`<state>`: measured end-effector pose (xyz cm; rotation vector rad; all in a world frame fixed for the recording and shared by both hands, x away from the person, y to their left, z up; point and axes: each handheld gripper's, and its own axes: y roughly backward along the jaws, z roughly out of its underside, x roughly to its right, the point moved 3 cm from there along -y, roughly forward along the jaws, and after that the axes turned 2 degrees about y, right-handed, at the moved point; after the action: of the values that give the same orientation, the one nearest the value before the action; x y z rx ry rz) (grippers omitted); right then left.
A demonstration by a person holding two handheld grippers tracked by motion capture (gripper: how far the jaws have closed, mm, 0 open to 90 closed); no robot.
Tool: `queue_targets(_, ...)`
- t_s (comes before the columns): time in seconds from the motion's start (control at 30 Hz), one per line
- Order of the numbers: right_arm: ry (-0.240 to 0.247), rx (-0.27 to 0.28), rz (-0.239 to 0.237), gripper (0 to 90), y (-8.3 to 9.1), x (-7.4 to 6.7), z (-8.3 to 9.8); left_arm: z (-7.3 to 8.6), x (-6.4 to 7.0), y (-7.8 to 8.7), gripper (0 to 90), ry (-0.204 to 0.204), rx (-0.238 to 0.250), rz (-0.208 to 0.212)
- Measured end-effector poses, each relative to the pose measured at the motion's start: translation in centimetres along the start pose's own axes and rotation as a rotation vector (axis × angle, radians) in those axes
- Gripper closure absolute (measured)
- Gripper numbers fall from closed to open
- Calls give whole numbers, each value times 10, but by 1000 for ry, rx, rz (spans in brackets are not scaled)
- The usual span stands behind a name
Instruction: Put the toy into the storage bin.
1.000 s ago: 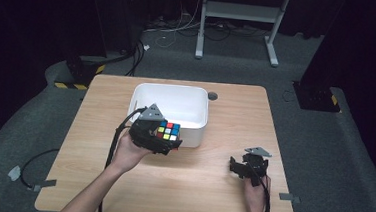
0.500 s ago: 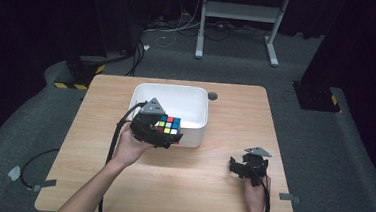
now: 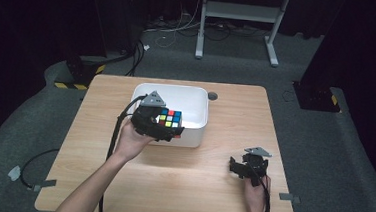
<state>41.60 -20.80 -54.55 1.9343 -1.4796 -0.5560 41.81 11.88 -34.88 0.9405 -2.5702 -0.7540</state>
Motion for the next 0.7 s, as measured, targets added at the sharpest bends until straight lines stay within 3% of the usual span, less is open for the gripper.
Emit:
queue_targets(0.43, 2, 0, -1, 145, 0, 0, 0, -9, -13, -2, 133, 26, 11, -27)
queue_targets(0.7, 3, 0, -1, 145, 0, 0, 0, -11, -26, -7, 133, 59, 19, -69)
